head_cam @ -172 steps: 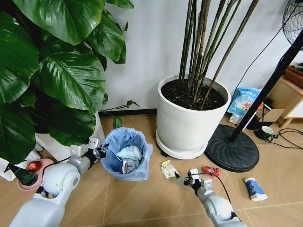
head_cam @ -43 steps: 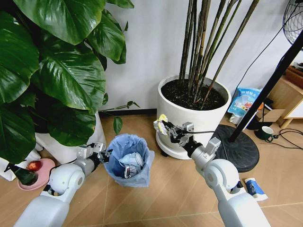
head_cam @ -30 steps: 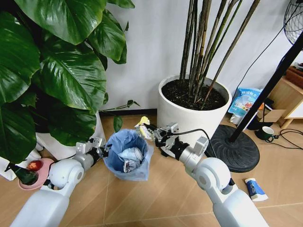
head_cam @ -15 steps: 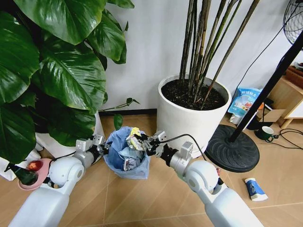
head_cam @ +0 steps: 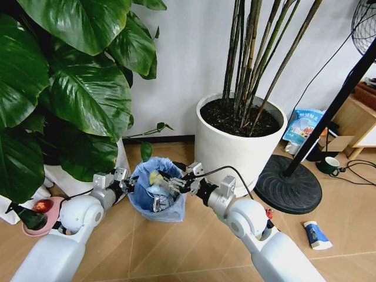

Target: Pick up the trash bin and place the garbage on the floor into it.

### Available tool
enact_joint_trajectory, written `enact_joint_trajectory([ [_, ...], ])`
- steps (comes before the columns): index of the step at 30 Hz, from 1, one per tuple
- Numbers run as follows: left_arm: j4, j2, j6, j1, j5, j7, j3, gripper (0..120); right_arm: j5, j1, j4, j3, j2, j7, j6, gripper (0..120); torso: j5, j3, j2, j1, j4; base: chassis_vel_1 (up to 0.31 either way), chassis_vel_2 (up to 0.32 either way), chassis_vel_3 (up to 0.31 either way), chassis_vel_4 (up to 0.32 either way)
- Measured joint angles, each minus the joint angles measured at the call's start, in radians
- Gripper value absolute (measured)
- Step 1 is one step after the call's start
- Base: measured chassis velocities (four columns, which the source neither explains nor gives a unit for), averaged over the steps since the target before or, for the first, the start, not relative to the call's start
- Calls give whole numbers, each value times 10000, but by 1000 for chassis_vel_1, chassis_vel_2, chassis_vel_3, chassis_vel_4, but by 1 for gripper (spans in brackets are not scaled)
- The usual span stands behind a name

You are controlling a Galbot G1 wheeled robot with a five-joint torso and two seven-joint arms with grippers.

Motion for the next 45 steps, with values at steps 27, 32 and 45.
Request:
enact_joint_trajectory([
  [27, -99, -286, -35, 218, 86, -6, -125, 0, -150, -1744, 1129, 2062, 110, 511, 99, 100, 2, -1, 0, 0, 0, 0, 0, 0, 0],
  [32, -133, -327, -35, 265, 125, -9, -161, 0, -441, -2443, 1169, 2683, 261, 509, 232, 100, 2, 0, 0, 0, 0, 0, 0, 0, 0],
  [45, -263, -409, -35, 364, 203, -32, -207, 0, -1437, -4256, 1074, 3914, 437, 111, 1065, 100, 1, -1, 0, 0, 0, 0, 0, 0, 0],
])
